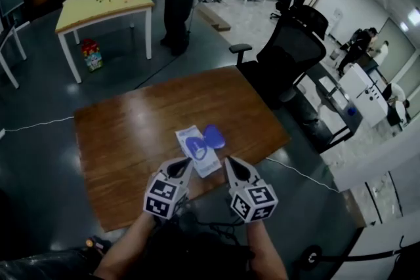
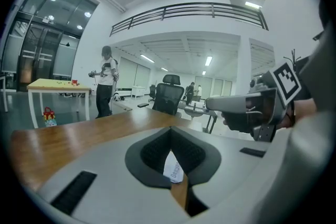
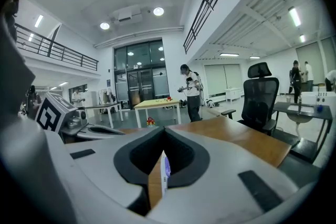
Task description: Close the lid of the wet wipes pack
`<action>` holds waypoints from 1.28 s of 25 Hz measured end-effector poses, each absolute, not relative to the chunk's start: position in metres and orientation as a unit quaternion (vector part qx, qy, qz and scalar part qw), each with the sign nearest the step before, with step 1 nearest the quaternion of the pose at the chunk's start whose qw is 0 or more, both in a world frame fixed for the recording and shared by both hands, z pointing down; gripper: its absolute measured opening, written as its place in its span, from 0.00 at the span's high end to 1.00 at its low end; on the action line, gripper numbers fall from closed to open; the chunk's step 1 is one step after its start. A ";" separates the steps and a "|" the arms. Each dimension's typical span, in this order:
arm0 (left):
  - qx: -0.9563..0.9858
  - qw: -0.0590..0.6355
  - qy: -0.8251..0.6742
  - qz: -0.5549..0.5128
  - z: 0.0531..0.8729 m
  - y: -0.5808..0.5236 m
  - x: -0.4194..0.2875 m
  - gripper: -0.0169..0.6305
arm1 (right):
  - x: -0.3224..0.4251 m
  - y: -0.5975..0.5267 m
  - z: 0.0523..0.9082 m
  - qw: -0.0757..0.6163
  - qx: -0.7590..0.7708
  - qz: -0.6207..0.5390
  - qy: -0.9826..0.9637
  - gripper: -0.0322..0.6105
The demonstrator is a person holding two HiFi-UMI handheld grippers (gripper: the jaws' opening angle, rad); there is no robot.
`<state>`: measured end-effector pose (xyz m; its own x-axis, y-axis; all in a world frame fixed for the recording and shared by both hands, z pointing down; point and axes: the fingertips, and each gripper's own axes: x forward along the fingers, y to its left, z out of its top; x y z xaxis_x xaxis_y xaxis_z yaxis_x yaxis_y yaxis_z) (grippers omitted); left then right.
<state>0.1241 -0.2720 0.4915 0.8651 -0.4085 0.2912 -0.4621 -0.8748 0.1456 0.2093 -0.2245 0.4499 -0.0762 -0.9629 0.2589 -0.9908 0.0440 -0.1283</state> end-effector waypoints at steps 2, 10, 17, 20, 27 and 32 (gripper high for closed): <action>0.959 0.111 -0.227 0.132 0.501 -0.283 0.128 0.96 | 0.218 -0.238 0.464 0.062 0.681 0.149 -0.714 0.94; 0.944 0.124 -0.258 0.166 0.537 -0.315 0.141 0.96 | 0.267 -0.291 0.535 0.124 0.670 0.203 -0.704 0.93; 0.927 0.132 -0.297 0.189 0.554 -0.324 0.148 0.96 | 0.312 -0.334 0.584 0.144 0.649 0.240 -0.708 0.93; 0.918 0.140 -0.316 0.197 0.560 -0.329 0.150 0.96 | 0.319 -0.349 0.605 0.144 0.626 0.274 -0.716 0.75; 0.903 0.153 -0.343 0.210 0.567 -0.330 0.145 0.96 | 0.319 -0.351 0.642 0.149 0.585 0.344 -0.719 0.75; 0.898 0.157 -0.357 0.204 0.565 -0.334 0.139 0.96 | 0.291 -0.345 0.624 0.139 0.549 0.321 -0.759 0.77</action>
<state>0.1389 -0.3342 0.5646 0.6620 -0.5771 0.4783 -0.7054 -0.6954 0.1372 0.2913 -0.3450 0.6240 -0.3577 -0.7441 0.5643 -0.9231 0.1901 -0.3344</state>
